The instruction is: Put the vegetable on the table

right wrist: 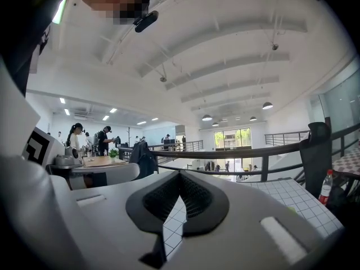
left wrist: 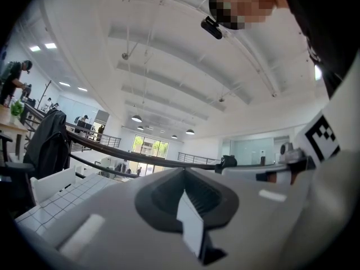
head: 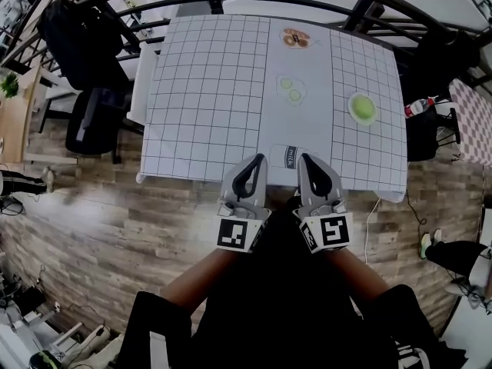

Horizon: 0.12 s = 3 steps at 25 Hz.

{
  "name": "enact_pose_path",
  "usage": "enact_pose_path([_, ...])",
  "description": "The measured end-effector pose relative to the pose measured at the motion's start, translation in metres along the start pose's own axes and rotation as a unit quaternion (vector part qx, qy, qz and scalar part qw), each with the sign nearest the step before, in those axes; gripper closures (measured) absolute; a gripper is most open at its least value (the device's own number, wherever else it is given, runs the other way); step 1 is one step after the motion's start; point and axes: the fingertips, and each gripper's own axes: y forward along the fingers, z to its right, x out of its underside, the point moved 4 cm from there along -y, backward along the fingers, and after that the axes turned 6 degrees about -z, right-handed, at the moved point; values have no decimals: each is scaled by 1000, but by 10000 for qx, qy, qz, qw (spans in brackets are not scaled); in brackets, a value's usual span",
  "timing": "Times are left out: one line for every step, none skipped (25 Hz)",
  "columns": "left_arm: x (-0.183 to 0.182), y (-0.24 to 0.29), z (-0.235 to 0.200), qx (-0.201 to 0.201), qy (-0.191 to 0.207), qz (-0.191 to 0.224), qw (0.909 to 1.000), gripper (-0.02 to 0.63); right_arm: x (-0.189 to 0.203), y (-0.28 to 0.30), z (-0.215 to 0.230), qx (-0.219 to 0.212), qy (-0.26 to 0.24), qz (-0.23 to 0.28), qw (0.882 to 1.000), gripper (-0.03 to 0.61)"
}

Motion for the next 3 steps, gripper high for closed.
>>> enact_pose_path([0,-1,-1,-11,-2,6,10000,607,0,0,-1,-18,-18,-8,10000,581])
enact_pose_path([-1,-2,-1,-23,0,14,10000,607,1,1,-3,-38,-40,-18,10000,581])
enact_pose_path([-1,-3,-2,-35,3,21,10000,607,1,1,-4,-57,-62,-31,10000,581])
